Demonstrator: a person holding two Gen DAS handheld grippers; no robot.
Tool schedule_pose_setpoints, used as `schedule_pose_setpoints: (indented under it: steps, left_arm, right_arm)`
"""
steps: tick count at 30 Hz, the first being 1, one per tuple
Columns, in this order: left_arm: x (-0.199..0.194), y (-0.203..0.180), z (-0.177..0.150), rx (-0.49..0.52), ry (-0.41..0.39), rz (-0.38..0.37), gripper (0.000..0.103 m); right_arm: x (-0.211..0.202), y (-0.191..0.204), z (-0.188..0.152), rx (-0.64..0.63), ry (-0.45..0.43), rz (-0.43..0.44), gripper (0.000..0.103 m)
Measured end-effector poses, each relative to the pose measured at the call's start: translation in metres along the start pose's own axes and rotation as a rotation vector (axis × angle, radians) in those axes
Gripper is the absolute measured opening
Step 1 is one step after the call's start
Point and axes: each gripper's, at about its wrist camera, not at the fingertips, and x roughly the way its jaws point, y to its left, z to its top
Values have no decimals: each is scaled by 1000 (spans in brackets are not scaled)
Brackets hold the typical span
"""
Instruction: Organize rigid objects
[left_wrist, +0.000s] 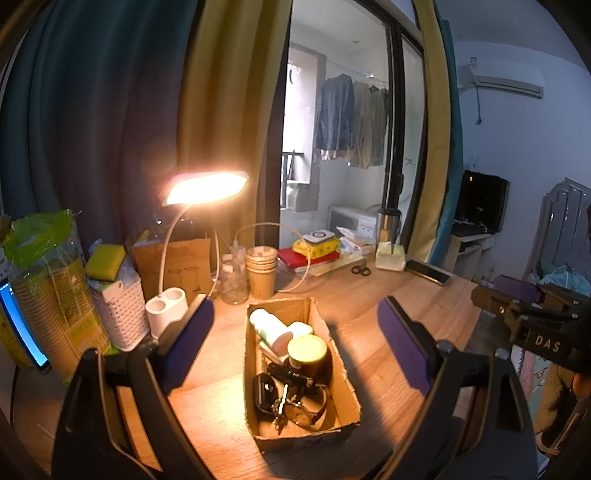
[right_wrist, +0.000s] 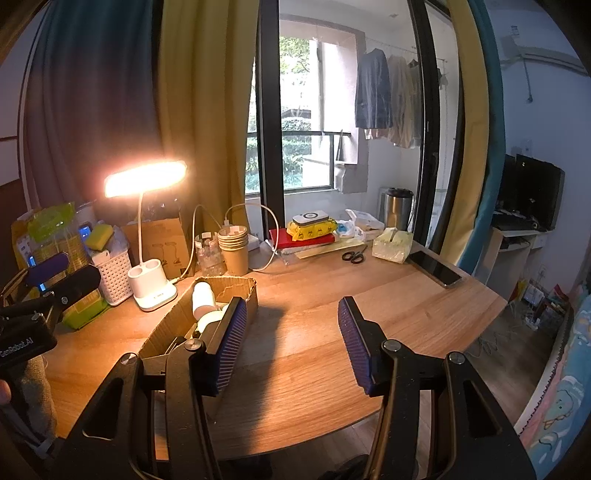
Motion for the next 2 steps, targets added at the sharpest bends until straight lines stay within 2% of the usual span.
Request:
schedule_pose_setpoints:
  steps: [2]
  left_arm:
    - [3, 1, -2, -8, 11, -1, 91]
  right_arm:
    - [3, 0, -1, -1, 6, 3, 54]
